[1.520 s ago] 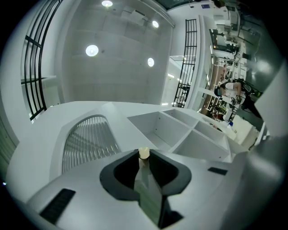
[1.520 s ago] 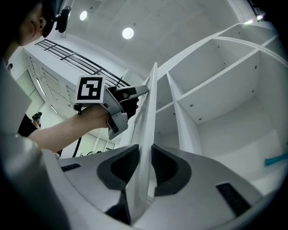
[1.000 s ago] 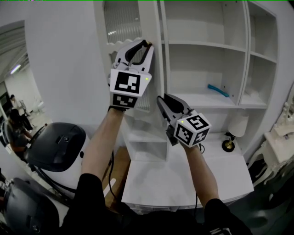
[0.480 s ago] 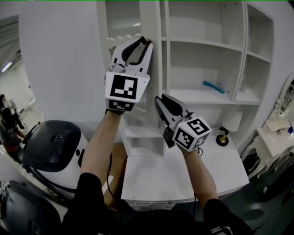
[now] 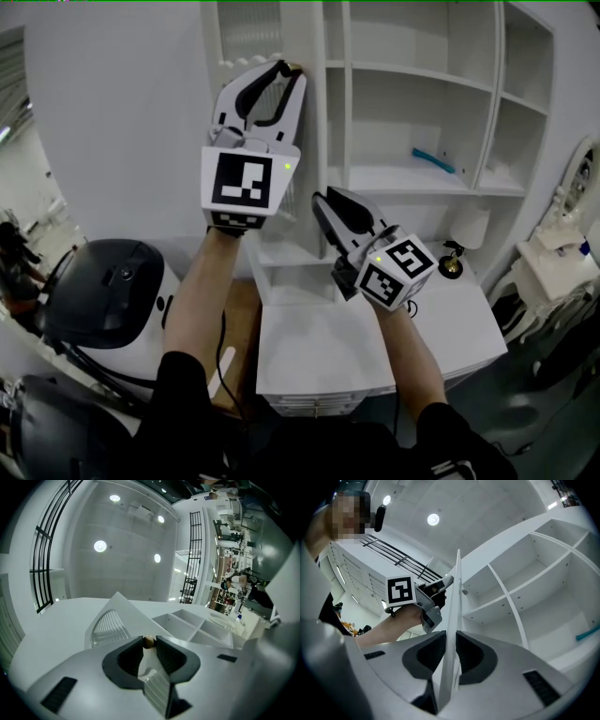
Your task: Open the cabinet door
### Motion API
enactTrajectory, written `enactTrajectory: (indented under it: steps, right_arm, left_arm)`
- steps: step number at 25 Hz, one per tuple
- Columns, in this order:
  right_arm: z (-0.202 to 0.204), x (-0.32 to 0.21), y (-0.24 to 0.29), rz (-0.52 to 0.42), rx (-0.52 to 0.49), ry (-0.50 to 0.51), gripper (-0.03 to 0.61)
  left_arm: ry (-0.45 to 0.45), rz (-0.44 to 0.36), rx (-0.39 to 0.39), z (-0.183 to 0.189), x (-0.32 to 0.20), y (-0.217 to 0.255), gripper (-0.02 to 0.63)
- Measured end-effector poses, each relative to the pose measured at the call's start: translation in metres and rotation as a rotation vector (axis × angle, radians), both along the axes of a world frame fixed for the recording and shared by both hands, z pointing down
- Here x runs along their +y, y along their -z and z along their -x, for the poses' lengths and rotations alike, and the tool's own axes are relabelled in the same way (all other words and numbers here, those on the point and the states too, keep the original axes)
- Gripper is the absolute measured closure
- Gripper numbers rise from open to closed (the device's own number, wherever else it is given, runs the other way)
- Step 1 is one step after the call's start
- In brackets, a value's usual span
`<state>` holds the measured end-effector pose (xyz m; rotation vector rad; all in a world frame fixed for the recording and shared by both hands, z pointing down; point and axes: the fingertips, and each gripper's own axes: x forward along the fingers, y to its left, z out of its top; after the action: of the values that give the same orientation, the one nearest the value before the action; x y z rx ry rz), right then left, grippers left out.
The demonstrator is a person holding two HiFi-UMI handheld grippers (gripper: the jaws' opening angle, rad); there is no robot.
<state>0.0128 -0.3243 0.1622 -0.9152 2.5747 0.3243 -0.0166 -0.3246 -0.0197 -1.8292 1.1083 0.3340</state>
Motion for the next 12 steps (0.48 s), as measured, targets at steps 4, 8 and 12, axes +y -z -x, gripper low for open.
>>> enactTrajectory:
  steps: [4, 8, 12]
  right_arm:
    - [0.014, 0.011, 0.000, -0.001, -0.006, 0.027, 0.499]
    - [0.017, 0.018, 0.002, -0.003, -0.028, 0.051, 0.499]
    - [0.030, 0.029, 0.002, -0.017, -0.026, 0.083, 0.495]
  left_arm:
    - [-0.028, 0.004, 0.010, 0.015, 0.010, 0.001, 0.525]
    - [-0.038, 0.022, -0.003, 0.018, 0.016, 0.002, 0.525]
    - [-0.054, 0.032, 0.012, 0.029, 0.025, 0.003, 0.525]
